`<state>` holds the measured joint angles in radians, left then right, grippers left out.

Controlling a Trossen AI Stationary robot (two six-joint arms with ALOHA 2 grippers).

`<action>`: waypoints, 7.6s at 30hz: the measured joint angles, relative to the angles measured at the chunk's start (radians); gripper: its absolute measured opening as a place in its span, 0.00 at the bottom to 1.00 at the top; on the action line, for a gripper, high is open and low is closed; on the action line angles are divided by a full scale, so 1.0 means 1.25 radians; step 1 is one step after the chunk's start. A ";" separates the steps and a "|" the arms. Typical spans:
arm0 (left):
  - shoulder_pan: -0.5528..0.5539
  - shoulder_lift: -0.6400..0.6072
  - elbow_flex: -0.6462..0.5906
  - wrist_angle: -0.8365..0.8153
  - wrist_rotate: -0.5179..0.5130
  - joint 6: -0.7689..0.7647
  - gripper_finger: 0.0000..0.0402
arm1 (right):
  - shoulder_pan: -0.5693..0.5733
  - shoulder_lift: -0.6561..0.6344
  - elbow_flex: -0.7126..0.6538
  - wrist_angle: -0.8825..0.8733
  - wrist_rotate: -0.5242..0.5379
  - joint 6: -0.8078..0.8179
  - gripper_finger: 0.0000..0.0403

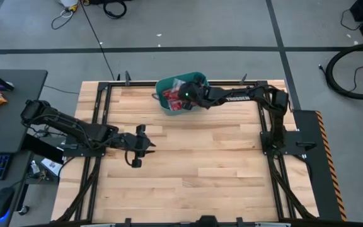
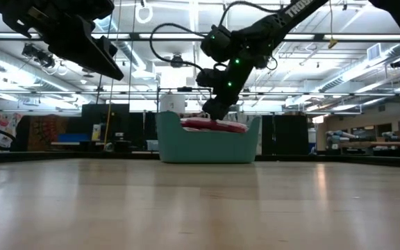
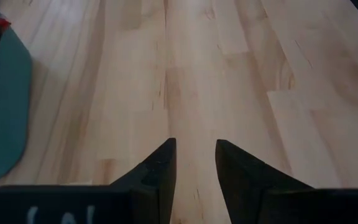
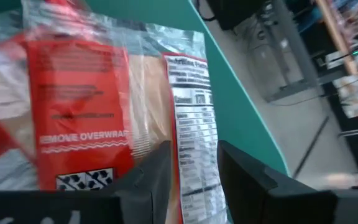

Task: Sort popcorn bags into baskets
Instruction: Put the red popcorn bag into the blue bin, then return to Home Position

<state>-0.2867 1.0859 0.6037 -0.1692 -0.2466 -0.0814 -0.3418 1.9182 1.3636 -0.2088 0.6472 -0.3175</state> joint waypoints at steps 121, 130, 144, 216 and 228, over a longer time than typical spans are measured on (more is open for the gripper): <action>-0.061 -0.864 -0.476 0.190 0.056 0.079 0.29 | 0.202 -0.958 -1.086 0.648 -0.162 0.503 0.33; -0.039 -0.844 -0.429 0.217 0.495 0.032 0.29 | 0.203 -0.950 -1.086 0.658 -0.163 0.503 0.33; -0.038 -0.837 -0.426 0.203 0.483 0.033 0.29 | 0.203 -0.941 -1.086 0.657 -0.163 0.503 0.33; -0.038 -0.837 -0.477 0.230 0.479 0.033 0.29 | 0.203 -0.941 -1.086 0.657 -0.163 0.503 0.33; -0.039 -0.837 -0.477 0.230 0.479 0.033 0.29 | 0.203 -0.941 -1.086 0.657 -0.163 0.503 0.33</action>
<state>-0.3350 0.0391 0.0074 0.1184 0.3516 -0.0402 -0.0887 0.7414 0.0059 0.6125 0.4438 0.3113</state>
